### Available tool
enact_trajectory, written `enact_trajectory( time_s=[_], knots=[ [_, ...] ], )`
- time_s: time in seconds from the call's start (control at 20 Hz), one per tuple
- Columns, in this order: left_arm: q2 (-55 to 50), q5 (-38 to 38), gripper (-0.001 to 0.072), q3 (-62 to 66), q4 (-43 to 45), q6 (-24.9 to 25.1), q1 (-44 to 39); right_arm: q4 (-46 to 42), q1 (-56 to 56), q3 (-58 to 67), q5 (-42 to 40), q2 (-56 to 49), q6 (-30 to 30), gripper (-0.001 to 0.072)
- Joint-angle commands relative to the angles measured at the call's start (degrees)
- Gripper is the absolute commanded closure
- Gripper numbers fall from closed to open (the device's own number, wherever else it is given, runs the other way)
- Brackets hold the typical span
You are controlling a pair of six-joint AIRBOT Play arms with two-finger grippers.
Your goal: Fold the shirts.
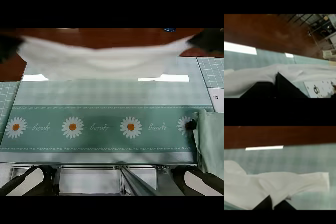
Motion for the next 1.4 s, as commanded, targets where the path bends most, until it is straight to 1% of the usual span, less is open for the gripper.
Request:
enact_trajectory(
  time_s=[0.0, 0.15, 0.25, 0.3, 0.35, 0.4, 0.45, 0.5, 0.65, 0.75, 0.8, 0.85, 0.9, 0.95, 1.05, 1.15, 1.25, 1.35],
  knots=[
    [5.7, 3.23, 0.0679, 17.0, 1.36, -0.11, 0.44, -7.26, 0.07, 15.78, 1.66, 7.15, 1.25, 0.0688],
    [11.91, 3.63, 0.0679, 23.91, 9.77, -3.65, 2.45, -14.95, 0.07, 17.29, 2.23, 16.26, 2.38, 0.0688],
    [17.77, 3.58, 0.0679, 24.68, 16.35, -4.48, 4.44, -20.79, 0.07, 17.29, 4.59, 21.62, 4.46, 0.0688],
    [21.03, 3.56, 0.0679, 24.68, 22.73, -5.2, 4.81, -23.47, 0.07, 17.29, 6.38, 23.89, 5.97, 0.0688],
    [23.85, 3.56, 0.0679, 24.68, 29.55, -8.09, 4.72, -25.2, 0.07, 17.29, 8.48, 25.57, 7.02, 0.0688],
    [26.53, 3.56, 0.0679, 24.65, 36.26, -10.62, 3.43, -26.4, 0.07, 17.29, 10.78, 26.93, 8.04, 0.0688],
    [28.63, 3.52, 0.0679, 24.65, 41.44, -12.09, 0.55, -27.19, 0.07, 17.25, 13.33, 28.15, 8.79, 0.0688],
    [30.18, 2.91, 0.0679, 24.65, 45.03, -12.48, -3.06, -27.47, 0.07, 17.25, 15.87, 28.94, 9.42, 0.0688],
    [31.41, -3.63, 0.0679, 24.13, 53.05, -15.5, -13.0, -26.23, 0.07, 16.48, 23.32, 29.18, 9.73, 0.0688],
    [30.91, -4.42, 0.0679, 19.91, 57.72, -18.01, -15.15, -24.3, 0.07, 11.78, 24.33, 29.14, 10.1, 0.0688],
    [30.32, -4.48, 0.0679, 16.98, 59.3, -19.21, -14.95, -22.36, 0.07, 7.91, 23.85, 29.14, 10.4, 0.0688],
    [29.2, -4.7, 0.0679, 13.53, 60.74, -21.92, -14.95, -19.37, 0.07, 3.32, 23.06, 29.03, 10.38, 0.0688],
    [27.87, -4.57, 0.0679, 10.12, 60.67, -23.93, -14.97, -17.38, 0.07, -1.31, 22.38, 28.72, 10.05, 0.0688],
    [26.08, -4.46, 0.0679, 6.84, 59.89, -24.68, -14.97, -16.17, 0.07, -6.14, 21.2, 28.24, 9.66, 0.0688],
    [20.94, -3.06, 0.0679, 0.9, 56.61, -24.63, -15.04, -14.91, 0.07, -15.67, 15.72, 26.43, 8.07, 0.0688],
    [13.81, -0.9, 0.0679, -3.17, 53.55, -24.61, -15.08, -13.77, 0.07, -22.73, 9.11, 22.45, 6.23, 0.0688],
    [5.49, 1.42, 0.0679, -4.66, 50.86, -24.57, -15.1, -11.96, 0.07, -26.29, 4.02, 15.8, 4.13, 0.0688],
    [-3.32, 5.9, 0.0679, -4.72, 47.71, -23.71, -15.43, -9.81, 0.07, -26.51, -0.42, 6.86, 2.08, 0.0688]
  ],
)
